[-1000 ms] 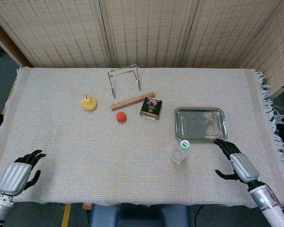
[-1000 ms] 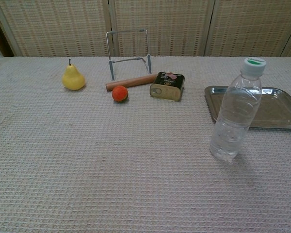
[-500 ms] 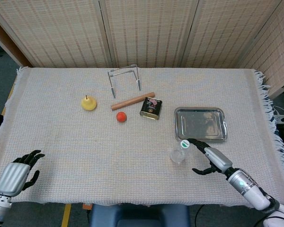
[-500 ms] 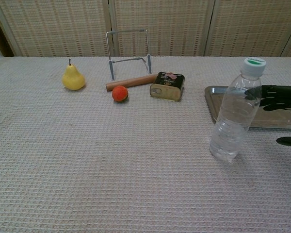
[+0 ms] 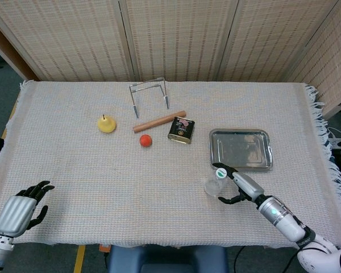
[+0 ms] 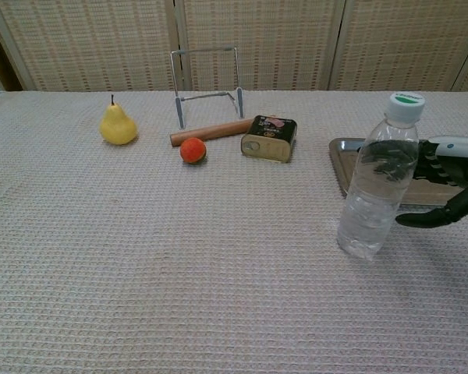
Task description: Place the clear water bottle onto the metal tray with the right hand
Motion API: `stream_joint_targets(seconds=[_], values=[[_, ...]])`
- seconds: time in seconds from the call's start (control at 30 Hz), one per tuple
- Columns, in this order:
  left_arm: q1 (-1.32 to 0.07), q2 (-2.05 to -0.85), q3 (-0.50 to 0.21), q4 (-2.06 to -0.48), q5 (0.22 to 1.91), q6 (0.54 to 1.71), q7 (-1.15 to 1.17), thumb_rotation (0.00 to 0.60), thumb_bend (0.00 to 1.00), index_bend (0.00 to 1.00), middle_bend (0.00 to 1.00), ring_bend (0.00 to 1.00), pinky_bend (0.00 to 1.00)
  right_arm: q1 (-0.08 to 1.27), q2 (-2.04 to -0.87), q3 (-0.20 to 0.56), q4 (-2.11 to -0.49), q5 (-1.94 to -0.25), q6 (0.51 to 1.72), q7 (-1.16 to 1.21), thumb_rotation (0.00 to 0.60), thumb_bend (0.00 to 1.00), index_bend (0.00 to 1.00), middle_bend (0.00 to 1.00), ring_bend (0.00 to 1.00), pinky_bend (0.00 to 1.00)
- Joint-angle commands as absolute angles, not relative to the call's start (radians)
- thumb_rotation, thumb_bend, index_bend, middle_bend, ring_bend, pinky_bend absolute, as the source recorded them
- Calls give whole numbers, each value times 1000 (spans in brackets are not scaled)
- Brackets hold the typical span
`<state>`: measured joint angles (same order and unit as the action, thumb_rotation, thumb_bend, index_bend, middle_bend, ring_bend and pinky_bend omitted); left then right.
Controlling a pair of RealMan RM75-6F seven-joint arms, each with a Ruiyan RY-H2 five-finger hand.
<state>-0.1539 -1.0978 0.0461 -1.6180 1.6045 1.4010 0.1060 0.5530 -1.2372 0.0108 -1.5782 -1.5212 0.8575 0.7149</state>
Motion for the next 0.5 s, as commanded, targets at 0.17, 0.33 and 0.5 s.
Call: stream_joint_targets(seconds=[0.17, 0.33, 0.5], values=[[-154, -1096, 49, -1619, 1611, 1402, 103, 600, 500, 230, 158, 255, 409, 554, -1293, 42, -1548, -1455, 867, 660, 600, 29, 162, 0, 0, 127], [-155, -1095, 50, -1619, 1612, 1398, 102, 600, 501, 229, 160, 255, 409, 554, -1309, 48, -1540, -1429, 862, 648, 600, 29, 207, 0, 0, 145], [-156, -1094, 50, -1619, 1612, 1397, 102, 600, 500, 230, 160, 255, 410, 557, -1321, 56, -1530, -1413, 856, 642, 600, 29, 217, 0, 0, 155]])
